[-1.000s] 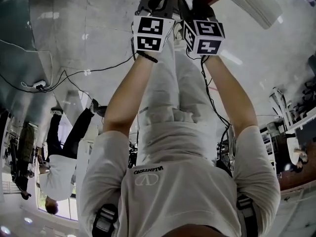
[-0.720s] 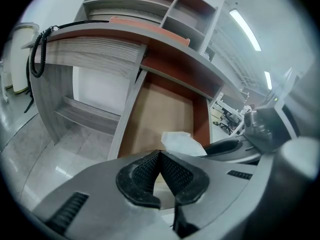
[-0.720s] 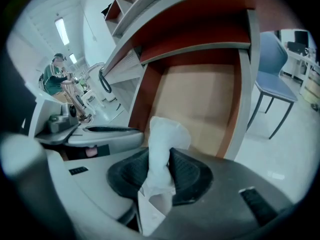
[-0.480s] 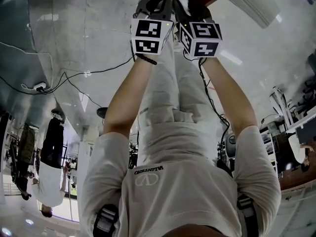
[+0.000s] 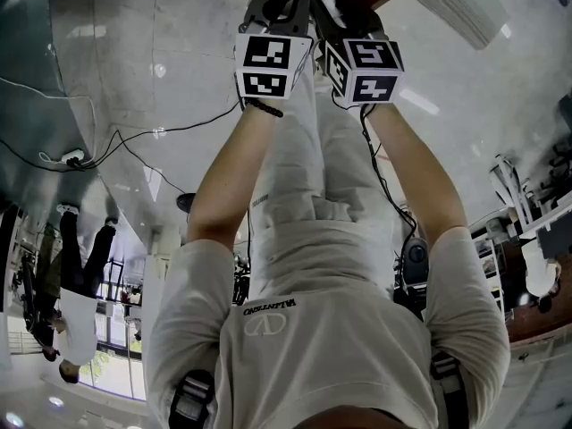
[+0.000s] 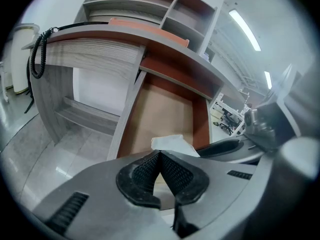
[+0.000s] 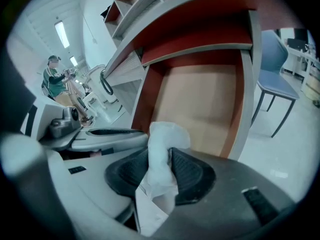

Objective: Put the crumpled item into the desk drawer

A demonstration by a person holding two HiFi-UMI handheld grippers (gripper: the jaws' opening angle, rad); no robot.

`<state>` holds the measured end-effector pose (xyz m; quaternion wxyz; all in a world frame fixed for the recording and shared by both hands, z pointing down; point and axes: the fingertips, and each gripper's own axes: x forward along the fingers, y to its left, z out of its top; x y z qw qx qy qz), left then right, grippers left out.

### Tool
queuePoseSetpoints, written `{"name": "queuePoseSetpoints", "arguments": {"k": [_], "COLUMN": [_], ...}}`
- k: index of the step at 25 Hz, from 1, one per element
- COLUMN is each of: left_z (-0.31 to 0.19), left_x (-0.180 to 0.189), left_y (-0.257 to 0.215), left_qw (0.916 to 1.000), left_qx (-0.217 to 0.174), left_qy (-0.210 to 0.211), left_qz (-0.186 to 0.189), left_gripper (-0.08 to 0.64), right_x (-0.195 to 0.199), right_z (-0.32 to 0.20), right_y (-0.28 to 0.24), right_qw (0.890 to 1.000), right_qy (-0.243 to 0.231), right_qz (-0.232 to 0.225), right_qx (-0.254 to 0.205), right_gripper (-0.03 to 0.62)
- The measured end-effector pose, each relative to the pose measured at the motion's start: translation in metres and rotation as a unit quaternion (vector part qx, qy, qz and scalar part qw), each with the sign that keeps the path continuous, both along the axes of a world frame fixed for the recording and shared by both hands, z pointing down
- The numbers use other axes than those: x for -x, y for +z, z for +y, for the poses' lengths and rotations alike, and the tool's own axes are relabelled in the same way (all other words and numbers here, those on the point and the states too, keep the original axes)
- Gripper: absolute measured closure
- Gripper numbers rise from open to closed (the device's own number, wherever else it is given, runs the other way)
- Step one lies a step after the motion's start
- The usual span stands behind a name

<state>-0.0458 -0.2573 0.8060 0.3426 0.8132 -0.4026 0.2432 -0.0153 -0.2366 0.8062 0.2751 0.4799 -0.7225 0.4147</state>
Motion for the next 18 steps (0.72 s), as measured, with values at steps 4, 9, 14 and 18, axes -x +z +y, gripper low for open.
{"name": "queuePoseSetpoints", "arguments": {"k": [4,9,14,18], "left_z": [0.0004,0.0006,0.0021,0.0045], "left_x": [0.0021,0.0004,0.0015,0.002], "left_y": [-0.0005,0.0019,0.0021,0.0038], "left_qw": [1.0,1.0,1.0,1.0], "left_qx": [-0.002,0.0,0.004,0.006], "left_qy": [0.0,-0.002,-0.001,-0.001], "left_qz": [-0.001,0.0,0.002,0.0], "left_gripper": [0.561,0.561,0.561,0.561], "right_x": [0.0005,-0.003,-0.0017,-0.0005], "right_z": [0.0006,0.0019,0.0019,0.003], "right_y": [-0.0008,0.0025,0.0017,0.0021], "right_qw": [1.0,1.0,1.0,1.0], "right_qy": [0.001,0.003,0.005,0.004], "right_qz": [0.0,-0.002,-0.004,-0.004], "right_qx": [-0.001,-0.001,0.0,0.002], "right_gripper": [0.453,0.451,0.451,0.451]}}
